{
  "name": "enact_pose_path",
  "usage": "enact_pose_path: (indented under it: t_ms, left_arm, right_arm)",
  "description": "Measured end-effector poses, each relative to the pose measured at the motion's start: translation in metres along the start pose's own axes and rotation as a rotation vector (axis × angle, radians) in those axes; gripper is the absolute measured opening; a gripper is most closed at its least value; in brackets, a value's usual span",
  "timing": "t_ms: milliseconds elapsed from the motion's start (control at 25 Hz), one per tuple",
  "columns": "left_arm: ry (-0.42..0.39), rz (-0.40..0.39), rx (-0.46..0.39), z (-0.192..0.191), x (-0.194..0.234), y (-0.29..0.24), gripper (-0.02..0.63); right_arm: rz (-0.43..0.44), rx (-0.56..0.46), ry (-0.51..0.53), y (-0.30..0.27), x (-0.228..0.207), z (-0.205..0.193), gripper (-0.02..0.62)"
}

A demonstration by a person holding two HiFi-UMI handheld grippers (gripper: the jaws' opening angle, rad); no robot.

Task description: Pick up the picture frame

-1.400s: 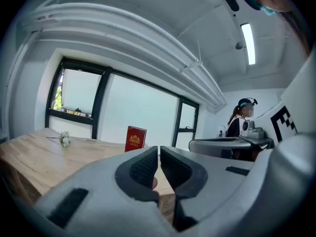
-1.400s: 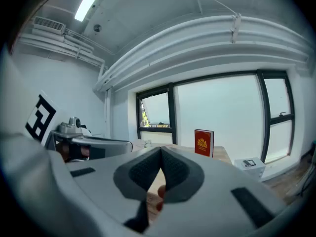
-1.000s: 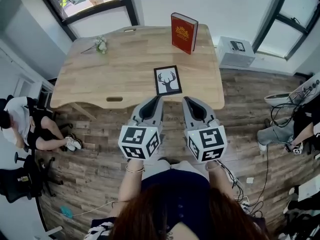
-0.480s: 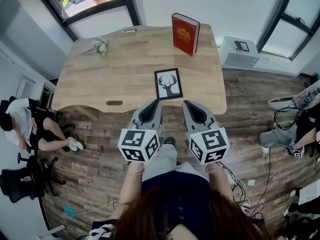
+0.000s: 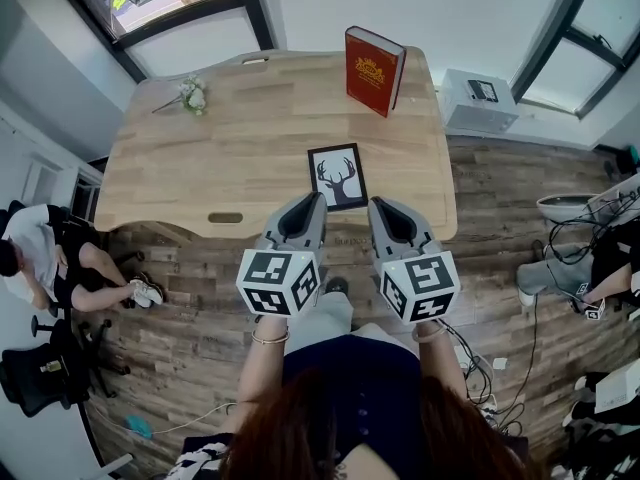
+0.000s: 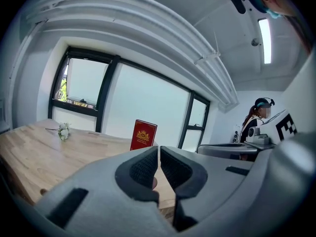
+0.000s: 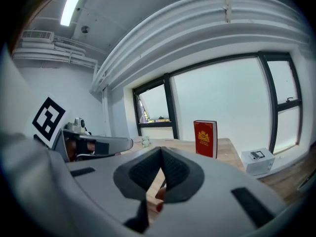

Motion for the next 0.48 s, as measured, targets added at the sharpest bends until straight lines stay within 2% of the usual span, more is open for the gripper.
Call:
enact_pose_path:
  t_ms: [480]
  left_arm:
    - [0.028, -0.012, 0.03, 0.004, 0.058, -0.048, 0.037]
  right_arm:
    - [-0.034, 0.091, 0.013, -0.072, -0.014, 0.0, 0.025]
Point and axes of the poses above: the fingertips, and each gripper's own axes: y backward along the fingers, x to its left, z out of its top, the point moved 10 cm from there along y, backward along the fingers, and after that the axes turned 6 degrees about -x, right-handed, at the moved point
